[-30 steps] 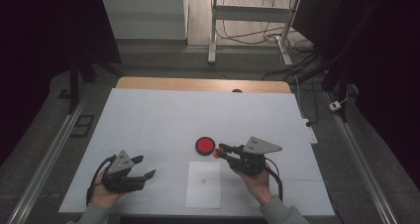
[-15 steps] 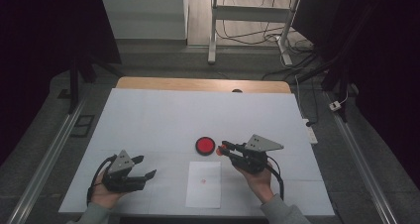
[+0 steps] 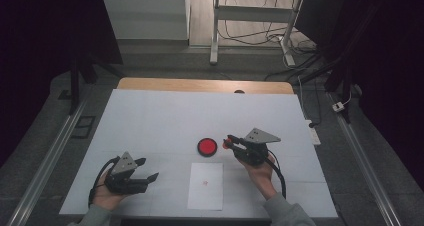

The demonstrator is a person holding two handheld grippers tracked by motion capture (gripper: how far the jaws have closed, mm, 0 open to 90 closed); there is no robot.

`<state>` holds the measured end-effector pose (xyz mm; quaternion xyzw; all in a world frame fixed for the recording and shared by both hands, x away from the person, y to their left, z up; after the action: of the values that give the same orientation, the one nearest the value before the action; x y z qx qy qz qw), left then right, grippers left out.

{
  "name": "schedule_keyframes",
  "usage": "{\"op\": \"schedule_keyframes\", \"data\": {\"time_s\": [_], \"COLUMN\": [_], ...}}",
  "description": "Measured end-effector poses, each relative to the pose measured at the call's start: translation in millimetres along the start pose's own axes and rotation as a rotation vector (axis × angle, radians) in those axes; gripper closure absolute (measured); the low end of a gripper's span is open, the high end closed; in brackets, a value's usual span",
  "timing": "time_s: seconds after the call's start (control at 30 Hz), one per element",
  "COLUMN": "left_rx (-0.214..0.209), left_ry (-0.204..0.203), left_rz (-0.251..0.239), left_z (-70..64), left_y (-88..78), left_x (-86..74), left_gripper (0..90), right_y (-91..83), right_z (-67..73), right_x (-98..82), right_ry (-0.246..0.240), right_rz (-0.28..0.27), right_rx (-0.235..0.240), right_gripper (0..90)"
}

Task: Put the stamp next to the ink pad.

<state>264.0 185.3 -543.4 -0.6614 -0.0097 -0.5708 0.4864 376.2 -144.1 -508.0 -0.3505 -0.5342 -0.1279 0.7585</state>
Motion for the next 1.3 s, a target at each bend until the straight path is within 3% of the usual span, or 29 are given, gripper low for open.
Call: {"op": "schedule_keyframes", "data": {"time_s": [0.33,0.53,1.0,1.3], "left_rx": [-0.011,-0.012,-0.013,-0.014], "left_ry": [-0.002,-0.003,-0.004,-0.004], "left_rz": [0.014,0.017,0.019,0.021], "left_z": [-0.9,-0.7,0.2,0.3], "left_y": [3.6,4.0,4.1,4.7], "left_x": [-1.1,-1.3,-2.7,-3.2], "left_gripper": [29.4,29.2,29.2,29.3], "right_y": [23.1,31.2,38.4,41.1], "right_z": [-20.7,-27.2,-16.9,-17.3], "right_x": [-10.3,-16.6,-23.8,-29.0], "right_ry": [0.035,0.023,-0.006,-0.019], "right_rz": [0.066,0.107,0.16,0.196], "right_rx": [-0.058,-0.079,-0.057,-0.071], "right_gripper": [72.5,72.4,72.3,71.9]}}
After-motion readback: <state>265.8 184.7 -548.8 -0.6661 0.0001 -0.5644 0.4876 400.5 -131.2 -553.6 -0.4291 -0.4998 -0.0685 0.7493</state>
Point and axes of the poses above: each handheld gripper's, and its own axes: y roughly forward along the jaws, x roughly out of its top, z roughly to its left, the point moved 5 cm from there along y, roughly forward along the jaws, and after that the axes turned 12 degrees about y, right-handed, at the moved point
